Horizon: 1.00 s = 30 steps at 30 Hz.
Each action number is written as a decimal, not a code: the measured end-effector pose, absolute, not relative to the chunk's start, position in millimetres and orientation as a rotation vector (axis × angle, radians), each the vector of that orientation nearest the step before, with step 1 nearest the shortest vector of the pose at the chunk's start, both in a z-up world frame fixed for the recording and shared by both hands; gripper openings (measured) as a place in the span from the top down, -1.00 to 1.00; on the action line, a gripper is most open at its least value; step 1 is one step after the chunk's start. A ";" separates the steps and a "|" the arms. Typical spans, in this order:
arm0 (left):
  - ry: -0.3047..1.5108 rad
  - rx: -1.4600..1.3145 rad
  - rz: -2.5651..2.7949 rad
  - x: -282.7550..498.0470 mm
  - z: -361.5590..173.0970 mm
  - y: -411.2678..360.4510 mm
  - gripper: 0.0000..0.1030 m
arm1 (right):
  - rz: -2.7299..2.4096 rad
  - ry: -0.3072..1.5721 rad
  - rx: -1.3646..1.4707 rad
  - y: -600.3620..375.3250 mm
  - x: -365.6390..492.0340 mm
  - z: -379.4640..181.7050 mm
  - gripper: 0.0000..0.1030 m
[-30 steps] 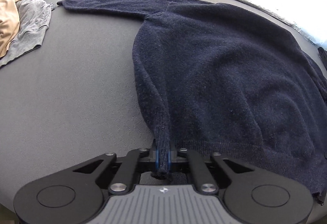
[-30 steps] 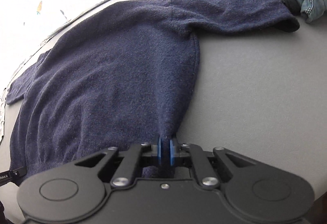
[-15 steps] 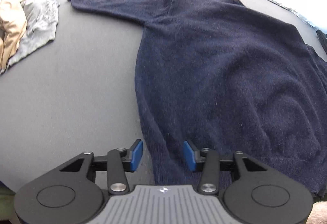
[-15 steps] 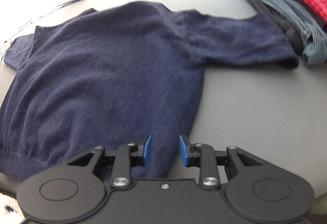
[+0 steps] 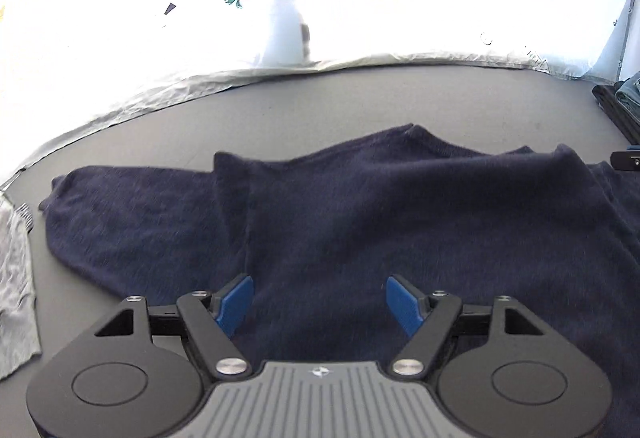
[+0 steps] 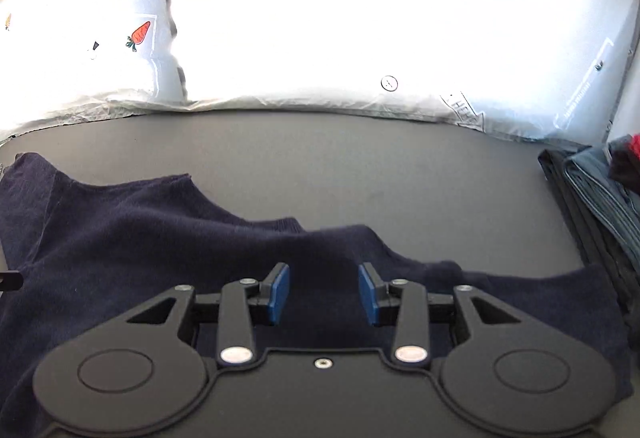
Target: Fold clothes
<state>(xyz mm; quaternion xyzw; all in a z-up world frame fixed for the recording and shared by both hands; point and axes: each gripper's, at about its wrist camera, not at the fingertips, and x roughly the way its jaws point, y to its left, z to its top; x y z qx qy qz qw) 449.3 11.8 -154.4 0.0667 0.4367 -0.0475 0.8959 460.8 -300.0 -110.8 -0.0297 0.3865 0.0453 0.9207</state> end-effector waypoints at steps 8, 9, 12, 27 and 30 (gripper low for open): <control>0.866 0.256 -0.269 588.4 -181.9 -38.9 -0.56 | 0.237 0.949 -0.126 -274.8 572.5 -163.6 0.16; 0.869 0.270 -0.288 598.9 -187.5 -43.1 -0.56 | 0.250 0.970 -0.126 -274.6 575.9 -169.1 0.16; 0.911 0.308 -0.350 621.8 -208.9 -50.5 -0.59 | 0.272 1.020 -0.087 -281.6 577.7 -181.1 0.12; 0.814 0.202 -0.270 618.3 -217.8 -31.9 0.73 | 0.327 0.783 -0.394 -243.1 574.6 -174.1 0.71; 0.765 0.253 -0.171 621.0 -210.5 -31.7 0.75 | 0.337 0.704 -0.481 -222.9 592.9 -168.4 0.72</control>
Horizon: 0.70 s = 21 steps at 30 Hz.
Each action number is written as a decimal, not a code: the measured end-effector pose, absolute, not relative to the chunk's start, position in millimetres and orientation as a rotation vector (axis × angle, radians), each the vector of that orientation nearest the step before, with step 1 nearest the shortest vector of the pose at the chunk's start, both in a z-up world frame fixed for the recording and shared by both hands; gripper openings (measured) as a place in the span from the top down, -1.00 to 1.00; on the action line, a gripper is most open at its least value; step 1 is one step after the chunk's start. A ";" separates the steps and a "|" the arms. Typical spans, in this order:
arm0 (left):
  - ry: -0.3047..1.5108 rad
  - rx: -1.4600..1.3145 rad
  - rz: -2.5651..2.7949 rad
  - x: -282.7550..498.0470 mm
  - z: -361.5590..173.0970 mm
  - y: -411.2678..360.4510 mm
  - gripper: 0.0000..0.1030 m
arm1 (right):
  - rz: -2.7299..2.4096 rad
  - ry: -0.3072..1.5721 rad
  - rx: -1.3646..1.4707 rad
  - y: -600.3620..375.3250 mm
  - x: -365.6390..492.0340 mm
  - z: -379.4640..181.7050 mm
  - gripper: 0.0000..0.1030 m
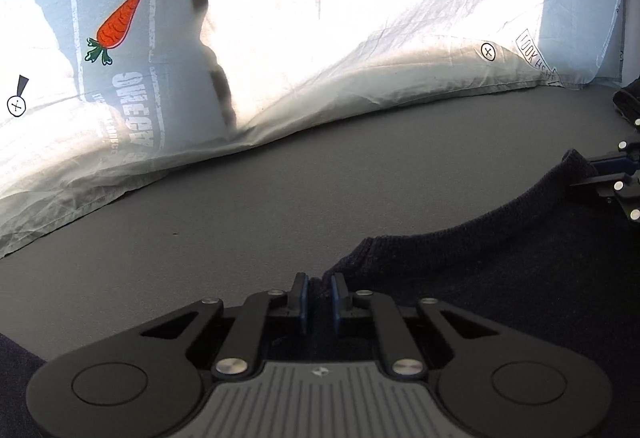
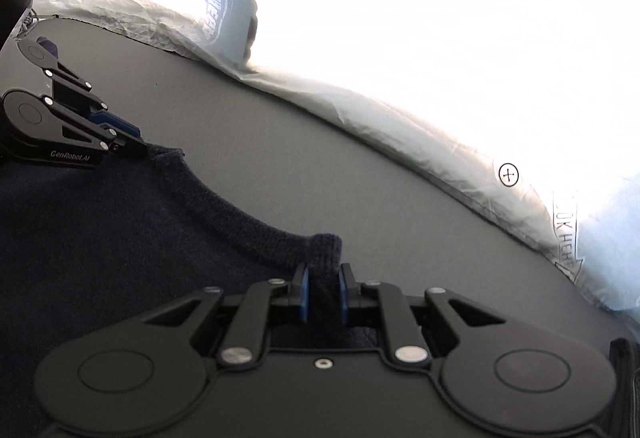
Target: Fold clothes
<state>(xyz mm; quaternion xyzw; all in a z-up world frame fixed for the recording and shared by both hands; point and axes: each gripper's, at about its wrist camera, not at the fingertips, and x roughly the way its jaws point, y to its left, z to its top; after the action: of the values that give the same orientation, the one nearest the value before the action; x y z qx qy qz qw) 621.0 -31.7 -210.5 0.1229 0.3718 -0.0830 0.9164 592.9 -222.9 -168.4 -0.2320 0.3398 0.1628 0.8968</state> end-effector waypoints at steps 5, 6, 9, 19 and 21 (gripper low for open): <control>0.696 0.302 -0.024 630.3 -197.7 -20.9 0.76 | 0.298 0.571 -0.619 -184.7 610.9 -177.1 0.73; 0.678 0.321 -0.001 635.6 -196.7 -18.7 0.76 | 0.283 0.528 -0.650 -176.5 614.4 -179.6 0.73; 0.661 0.300 0.033 663.7 -197.3 -4.7 0.76 | 0.247 0.448 -0.697 -153.7 639.6 -185.2 0.73; 0.733 0.125 0.104 682.8 -209.9 19.0 -0.21 | 0.174 0.584 -0.498 -157.7 674.2 -207.0 0.09; 0.721 0.069 0.110 666.0 -197.7 21.9 -0.35 | 0.142 0.584 -0.456 -176.2 650.1 -192.9 0.00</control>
<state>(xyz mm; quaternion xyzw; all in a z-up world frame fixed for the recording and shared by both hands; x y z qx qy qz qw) 666.0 21.9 -197.7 0.0338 0.3525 0.0538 0.9337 650.1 -176.2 -192.9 -0.2228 0.2853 0.0693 0.9296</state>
